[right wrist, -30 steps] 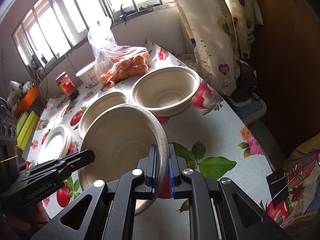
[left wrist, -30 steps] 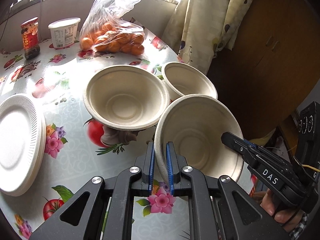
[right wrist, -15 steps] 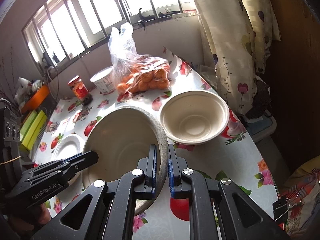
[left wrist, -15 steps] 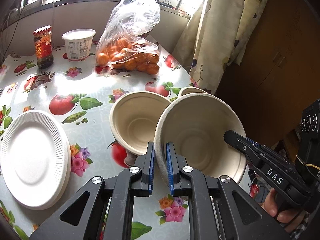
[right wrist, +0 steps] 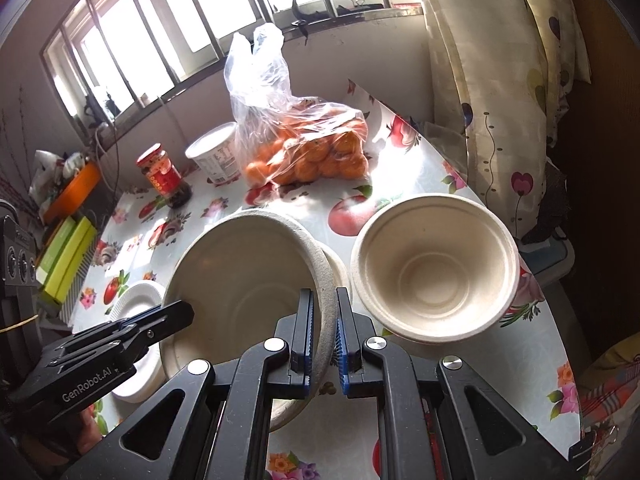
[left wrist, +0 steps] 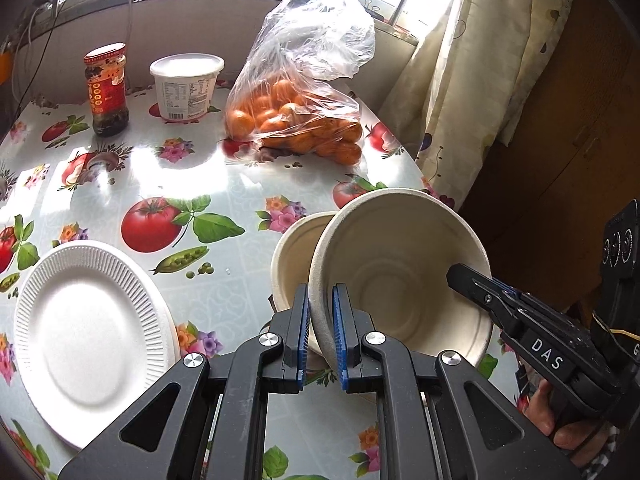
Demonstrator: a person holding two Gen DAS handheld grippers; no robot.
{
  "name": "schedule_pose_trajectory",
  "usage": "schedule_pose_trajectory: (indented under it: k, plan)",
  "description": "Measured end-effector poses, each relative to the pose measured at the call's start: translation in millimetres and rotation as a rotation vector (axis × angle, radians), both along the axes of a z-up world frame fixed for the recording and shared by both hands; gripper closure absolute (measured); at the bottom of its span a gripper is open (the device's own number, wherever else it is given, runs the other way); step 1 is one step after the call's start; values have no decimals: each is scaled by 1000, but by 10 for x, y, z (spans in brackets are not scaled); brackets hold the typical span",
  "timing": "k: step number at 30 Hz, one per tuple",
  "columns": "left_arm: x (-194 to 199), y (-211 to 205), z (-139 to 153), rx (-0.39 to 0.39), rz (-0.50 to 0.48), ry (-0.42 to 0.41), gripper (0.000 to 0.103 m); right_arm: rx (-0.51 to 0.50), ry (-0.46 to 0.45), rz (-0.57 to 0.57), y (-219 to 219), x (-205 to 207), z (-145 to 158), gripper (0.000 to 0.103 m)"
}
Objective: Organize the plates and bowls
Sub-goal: 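Lift the beige bowl with both tools and carry it over another beige bowl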
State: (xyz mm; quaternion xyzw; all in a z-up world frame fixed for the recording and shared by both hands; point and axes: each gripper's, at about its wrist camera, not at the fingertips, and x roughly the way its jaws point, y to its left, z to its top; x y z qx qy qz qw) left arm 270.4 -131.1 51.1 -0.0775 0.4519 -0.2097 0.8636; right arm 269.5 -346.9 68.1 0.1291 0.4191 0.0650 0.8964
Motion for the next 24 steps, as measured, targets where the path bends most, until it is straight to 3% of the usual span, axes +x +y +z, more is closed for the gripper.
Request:
schedule_pose_trajectory:
  k: [15,24]
  plan:
    - [299,-43,-282,44,15,53,91,-63,53,8,81,339,-299,92]
    - [320,-58,-277,55,21,42,91,-111,34,18,115,375,-317,92]
